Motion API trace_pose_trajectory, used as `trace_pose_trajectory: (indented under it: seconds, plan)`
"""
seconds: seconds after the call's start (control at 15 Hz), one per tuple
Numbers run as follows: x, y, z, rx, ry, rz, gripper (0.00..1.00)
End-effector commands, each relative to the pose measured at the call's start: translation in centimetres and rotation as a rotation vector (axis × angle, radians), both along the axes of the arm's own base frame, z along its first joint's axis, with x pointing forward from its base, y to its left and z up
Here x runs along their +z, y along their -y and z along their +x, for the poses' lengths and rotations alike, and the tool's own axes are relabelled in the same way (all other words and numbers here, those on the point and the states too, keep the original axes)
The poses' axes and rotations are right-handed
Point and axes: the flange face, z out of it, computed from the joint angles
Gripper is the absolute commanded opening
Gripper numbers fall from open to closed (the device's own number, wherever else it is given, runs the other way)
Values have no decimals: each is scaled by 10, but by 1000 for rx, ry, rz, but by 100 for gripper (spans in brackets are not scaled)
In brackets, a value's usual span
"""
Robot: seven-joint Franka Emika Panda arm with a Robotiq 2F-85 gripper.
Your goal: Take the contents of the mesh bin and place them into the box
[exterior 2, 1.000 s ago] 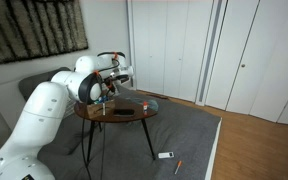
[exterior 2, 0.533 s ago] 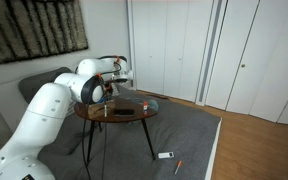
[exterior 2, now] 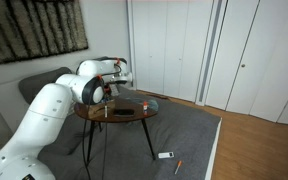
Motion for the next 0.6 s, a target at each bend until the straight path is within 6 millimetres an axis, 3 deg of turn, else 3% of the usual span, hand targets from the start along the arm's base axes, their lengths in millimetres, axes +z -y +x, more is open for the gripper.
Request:
trace_pose_trajectory:
  seconds: [0.0, 0.13, 0.53]
  plan:
    - [3, -4, 2, 26, -4, 28, 2]
    - [14, -6, -1, 37, 11, 2, 2]
    - [85, -6, -9, 60, 119, -264, 2]
